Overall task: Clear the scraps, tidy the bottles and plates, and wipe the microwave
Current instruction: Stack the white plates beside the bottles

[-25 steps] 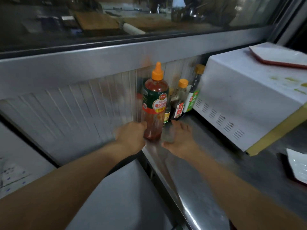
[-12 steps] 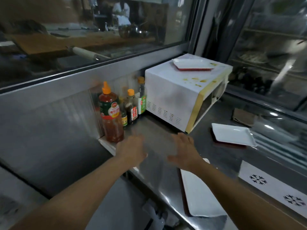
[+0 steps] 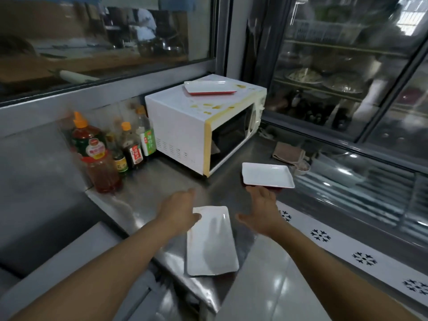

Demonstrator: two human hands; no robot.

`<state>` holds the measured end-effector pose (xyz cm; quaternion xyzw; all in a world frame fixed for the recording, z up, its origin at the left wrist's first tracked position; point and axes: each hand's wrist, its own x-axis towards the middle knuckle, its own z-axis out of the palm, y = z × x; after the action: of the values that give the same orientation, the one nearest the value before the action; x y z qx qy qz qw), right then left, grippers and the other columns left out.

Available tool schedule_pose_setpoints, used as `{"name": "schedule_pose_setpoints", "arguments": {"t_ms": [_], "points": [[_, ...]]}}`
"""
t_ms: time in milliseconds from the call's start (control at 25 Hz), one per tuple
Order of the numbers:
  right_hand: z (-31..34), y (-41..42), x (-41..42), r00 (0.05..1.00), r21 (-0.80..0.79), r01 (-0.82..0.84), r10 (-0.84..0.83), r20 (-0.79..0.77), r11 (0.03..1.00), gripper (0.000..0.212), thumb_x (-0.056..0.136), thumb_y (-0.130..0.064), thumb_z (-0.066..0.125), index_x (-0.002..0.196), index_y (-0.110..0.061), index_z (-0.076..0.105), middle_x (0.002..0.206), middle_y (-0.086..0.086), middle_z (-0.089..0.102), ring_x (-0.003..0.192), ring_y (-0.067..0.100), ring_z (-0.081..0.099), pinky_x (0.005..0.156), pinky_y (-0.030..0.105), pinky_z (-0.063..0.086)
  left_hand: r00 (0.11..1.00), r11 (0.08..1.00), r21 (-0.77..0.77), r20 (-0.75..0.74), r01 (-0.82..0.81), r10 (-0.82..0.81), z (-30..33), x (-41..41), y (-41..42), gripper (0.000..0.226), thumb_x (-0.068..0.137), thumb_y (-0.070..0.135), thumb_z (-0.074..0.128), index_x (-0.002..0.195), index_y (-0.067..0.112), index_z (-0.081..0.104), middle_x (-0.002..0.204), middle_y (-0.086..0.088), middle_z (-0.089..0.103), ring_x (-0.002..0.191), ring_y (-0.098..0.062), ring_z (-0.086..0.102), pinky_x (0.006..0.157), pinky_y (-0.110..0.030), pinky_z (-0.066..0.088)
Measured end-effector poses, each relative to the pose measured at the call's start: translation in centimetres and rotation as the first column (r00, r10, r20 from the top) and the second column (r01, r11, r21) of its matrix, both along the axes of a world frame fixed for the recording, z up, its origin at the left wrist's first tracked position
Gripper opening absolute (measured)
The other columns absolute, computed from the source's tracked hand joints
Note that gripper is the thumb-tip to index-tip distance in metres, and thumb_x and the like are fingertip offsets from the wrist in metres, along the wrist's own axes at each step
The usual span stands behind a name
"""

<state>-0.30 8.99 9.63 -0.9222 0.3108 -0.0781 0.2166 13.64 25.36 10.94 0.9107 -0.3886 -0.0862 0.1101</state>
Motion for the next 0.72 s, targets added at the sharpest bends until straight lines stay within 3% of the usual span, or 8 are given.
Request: {"name": "schedule_pose_setpoints", "arguments": {"t_ms": [160, 320, 720], "points": [[0.7, -4.5, -5.5, 1.0, -0.01, 0.006, -0.006, -0.011, 1.0, 0.078, 0.078, -0.037, 0.071, 0.14, -0.014, 0.031, 0.143, 0.011, 0.032, 0.133, 0.029, 0.022, 0.116, 0.04, 0.016, 1.0, 1.0, -0.027, 0.012, -0.01, 0.011, 0.1, -5.5, -4.9, 0.041, 0.083, 0.04, 0.065, 0.115, 0.021, 0.05, 0.118, 0.0, 0.061, 0.109, -0.023, 0.057, 0.074, -0.026, 0.038], [1.1, -8.4, -9.4, 0.997, 0.036, 0.069, -0.068, -0.02, 0.997, 0.076, 0.078, -0.038, 0.069, 0.14, -0.015, 0.031, 0.145, 0.01, 0.029, 0.131, 0.032, 0.023, 0.109, 0.038, 0.024, 1.0, 1.0, -0.022, 0.011, -0.015, 0.015, 0.6, -9.0, -9.4, 0.045, 0.081, 0.043, 0.065, 0.12, 0.025, 0.05, 0.121, 0.002, 0.06, 0.113, -0.023, 0.056, 0.084, -0.031, 0.044], [0.1, -18.8, -8.3, 0.996, 0.108, 0.079, -0.082, 0.021, 0.991, 0.074, 0.08, -0.036, 0.067, 0.141, -0.016, 0.031, 0.144, 0.011, 0.035, 0.133, 0.031, 0.024, 0.105, 0.037, 0.026, 0.997, 0.999, -0.035, -0.072, -0.037, 0.035, -1.4, -7.0, -19.6, 0.045, 0.082, 0.038, 0.066, 0.122, 0.023, 0.053, 0.118, 0.0, 0.063, 0.108, -0.021, 0.059, 0.076, -0.025, 0.044]]}}
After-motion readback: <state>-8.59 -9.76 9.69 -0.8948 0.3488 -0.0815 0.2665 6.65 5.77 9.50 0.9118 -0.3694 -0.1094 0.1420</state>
